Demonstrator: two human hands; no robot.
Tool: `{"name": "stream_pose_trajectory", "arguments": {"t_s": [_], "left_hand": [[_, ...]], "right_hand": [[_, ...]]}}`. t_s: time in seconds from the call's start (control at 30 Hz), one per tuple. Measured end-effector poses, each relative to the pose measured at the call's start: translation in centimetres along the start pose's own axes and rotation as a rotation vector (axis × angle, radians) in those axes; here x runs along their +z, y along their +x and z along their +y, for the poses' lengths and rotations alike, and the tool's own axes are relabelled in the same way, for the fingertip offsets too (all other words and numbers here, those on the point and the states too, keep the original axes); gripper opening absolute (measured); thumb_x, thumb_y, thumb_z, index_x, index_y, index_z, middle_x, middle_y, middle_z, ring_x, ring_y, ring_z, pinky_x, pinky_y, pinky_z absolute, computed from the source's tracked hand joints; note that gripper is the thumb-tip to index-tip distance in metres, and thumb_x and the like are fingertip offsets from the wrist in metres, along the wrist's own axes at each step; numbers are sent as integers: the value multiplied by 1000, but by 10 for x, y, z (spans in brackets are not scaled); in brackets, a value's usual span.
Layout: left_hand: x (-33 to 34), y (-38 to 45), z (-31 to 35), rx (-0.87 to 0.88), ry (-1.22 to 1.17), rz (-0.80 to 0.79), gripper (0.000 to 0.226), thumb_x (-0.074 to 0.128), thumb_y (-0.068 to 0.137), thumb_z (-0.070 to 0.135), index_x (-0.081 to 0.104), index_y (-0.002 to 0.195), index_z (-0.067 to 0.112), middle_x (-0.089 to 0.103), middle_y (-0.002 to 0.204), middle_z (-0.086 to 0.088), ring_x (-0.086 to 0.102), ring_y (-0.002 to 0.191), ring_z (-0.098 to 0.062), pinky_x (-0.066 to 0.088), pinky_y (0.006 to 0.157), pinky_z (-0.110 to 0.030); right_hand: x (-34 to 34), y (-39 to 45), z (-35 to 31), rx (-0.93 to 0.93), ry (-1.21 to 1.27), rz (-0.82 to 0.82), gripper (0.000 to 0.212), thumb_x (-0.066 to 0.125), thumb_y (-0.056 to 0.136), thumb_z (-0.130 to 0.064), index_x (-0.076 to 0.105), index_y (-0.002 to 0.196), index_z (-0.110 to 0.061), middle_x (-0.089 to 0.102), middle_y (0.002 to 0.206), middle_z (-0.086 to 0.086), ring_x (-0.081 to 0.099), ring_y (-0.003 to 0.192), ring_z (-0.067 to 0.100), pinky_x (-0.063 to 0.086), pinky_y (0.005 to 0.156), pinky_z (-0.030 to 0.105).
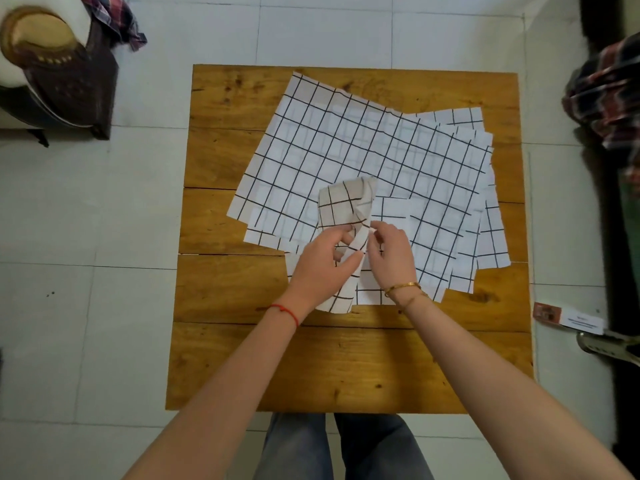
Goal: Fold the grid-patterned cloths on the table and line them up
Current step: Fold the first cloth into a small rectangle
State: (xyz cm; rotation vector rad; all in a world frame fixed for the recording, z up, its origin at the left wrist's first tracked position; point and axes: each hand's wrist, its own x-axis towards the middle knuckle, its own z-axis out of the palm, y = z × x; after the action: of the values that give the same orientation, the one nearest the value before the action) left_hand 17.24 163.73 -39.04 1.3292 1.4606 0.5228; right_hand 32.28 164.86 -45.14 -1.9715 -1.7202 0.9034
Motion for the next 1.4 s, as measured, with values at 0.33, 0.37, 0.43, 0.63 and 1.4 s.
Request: {"name": "stream_pose_trajectory", "arguments": {"t_s": [0.33, 0.37, 0.43, 0.63, 1.4], "left_hand": [[38, 7, -20, -35, 18, -126, 31, 59, 93, 28, 54, 124, 26, 48, 131, 11, 55, 107, -8, 53, 93, -34], [36, 6, -25, -30, 59, -105, 33, 57, 94, 25, 54, 127, 22, 49, 130, 8, 53, 110, -8, 51, 95, -35], [31, 7, -36, -16, 163, -60, 37, 54, 95, 20, 51, 132, 19, 49, 132, 4, 46, 120, -10, 43, 105, -34], [9, 22, -53, 0, 555, -11, 56, 46, 95, 14, 31, 148, 21, 30, 152, 3, 21, 141, -16, 28, 116, -38], [-7, 77, -72, -1, 1066, -180, 91, 56, 93, 40, -12, 152, 28, -17, 160, 6, -11, 148, -29, 6, 117, -58]], "right_hand": [[-36, -9, 30, 364, 244, 107, 39, 44, 98, -36, 53, 70, -11, 46, 59, -1, 40, 57, 12, 32, 50, 18], [-35, -7, 34, 360, 199, 84, 29, 49, 96, -31, 56, 75, -13, 50, 62, -2, 43, 58, 11, 34, 49, 12], [-33, -3, 41, 373, 124, 61, 18, 52, 94, -24, 62, 87, -12, 59, 71, 0, 49, 64, 11, 35, 50, 5], [-31, 6, 51, 405, 17, 78, 18, 51, 93, -24, 61, 102, -12, 64, 80, 2, 57, 72, 15, 41, 59, 20], [17, 50, 20, -335, -742, -300, 58, 38, 96, -34, 25, 148, -12, 25, 156, 3, 14, 145, 29, 13, 117, 53]]}}
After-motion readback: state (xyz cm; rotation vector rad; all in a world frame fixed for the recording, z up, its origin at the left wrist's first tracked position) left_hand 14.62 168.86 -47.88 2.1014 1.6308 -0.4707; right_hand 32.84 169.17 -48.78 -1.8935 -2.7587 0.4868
